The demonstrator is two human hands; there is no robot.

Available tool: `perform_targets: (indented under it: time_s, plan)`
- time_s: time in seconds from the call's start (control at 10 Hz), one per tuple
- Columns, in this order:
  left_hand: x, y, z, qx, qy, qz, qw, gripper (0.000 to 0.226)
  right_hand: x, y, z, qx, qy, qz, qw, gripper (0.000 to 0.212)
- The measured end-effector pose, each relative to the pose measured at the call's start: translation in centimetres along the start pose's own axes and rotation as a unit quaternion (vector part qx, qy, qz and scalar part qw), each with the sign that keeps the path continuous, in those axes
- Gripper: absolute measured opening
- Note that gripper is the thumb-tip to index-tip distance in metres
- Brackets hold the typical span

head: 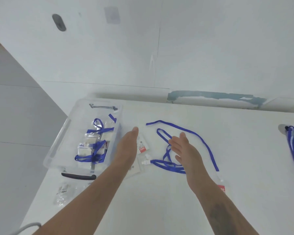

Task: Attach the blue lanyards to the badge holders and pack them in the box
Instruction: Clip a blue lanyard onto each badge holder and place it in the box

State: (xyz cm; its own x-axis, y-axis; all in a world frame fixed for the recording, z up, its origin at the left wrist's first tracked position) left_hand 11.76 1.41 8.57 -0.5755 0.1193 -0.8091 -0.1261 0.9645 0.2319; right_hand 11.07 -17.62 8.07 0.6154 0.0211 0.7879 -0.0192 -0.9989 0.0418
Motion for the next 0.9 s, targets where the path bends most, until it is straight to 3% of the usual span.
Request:
perform_targets:
  time_s: [0.1, 0.2, 0.3, 0.4, 0.5, 0.7, 0.8, 0.9]
  plan:
    - [3.4, -1.1, 1.7, 0.021, -0.018, 0.128, 0.991, 0.036, -1.7, -0.6, 1.6, 0.004, 0.016, -0.067, 0.998, 0.032]
    - [7.0, -1.7, 3.3, 0.043, -0.034, 0.275, 0.960, 0.049, -3.3, -2.3, 2.4, 0.030, 0.047, -0.158, 0.986, 0.025]
    - [9.0, -2.5, 4.4, 0.060, -0.082, 0.417, 0.903, 0.042, -4.7, -3.4, 4.3, 0.051, 0.063, -0.177, 0.981, 0.040]
    - [10.3, -3.1, 5.4, 0.060, -0.136, 0.548, 0.823, 0.057, -5.8, -3.5, 5.2, 0.014, 0.070, -0.228, 0.971, 0.028]
    - [10.7, -3.5, 5.9, 0.046, -0.150, 0.607, 0.779, 0.064, -6.9, -4.0, 6.3, 0.038, 0.059, -0.258, 0.963, 0.030]
    - [10.3, -3.9, 6.8, 0.058, -0.173, 0.630, 0.754, 0.062, -7.1, -4.2, 7.1, 0.036, 0.082, -0.327, 0.941, 0.032]
    - [10.6, -4.2, 6.5, 0.082, -0.222, 0.630, 0.739, 0.070, -6.9, -4.7, 7.3, 0.042, 0.098, -0.416, 0.903, 0.039]
    - [10.3, -4.3, 5.7, 0.093, -0.275, 0.601, 0.745, 0.076, -6.6, -5.3, 7.8, 0.036, 0.108, -0.512, 0.851, 0.049]
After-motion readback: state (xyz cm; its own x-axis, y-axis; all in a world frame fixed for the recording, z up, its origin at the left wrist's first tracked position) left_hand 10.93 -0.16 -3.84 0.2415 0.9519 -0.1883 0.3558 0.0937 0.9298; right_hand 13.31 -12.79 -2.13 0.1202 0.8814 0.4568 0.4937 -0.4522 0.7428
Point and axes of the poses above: each hand's wrist, its own z-axis towards the middle knuckle, its own y-axis out of the back of the hand, x = y × z, the point moved 6 cm from there along z, towards the middle knuckle, and after that the axes turned 1 degree about x, right-handed, at the moved point
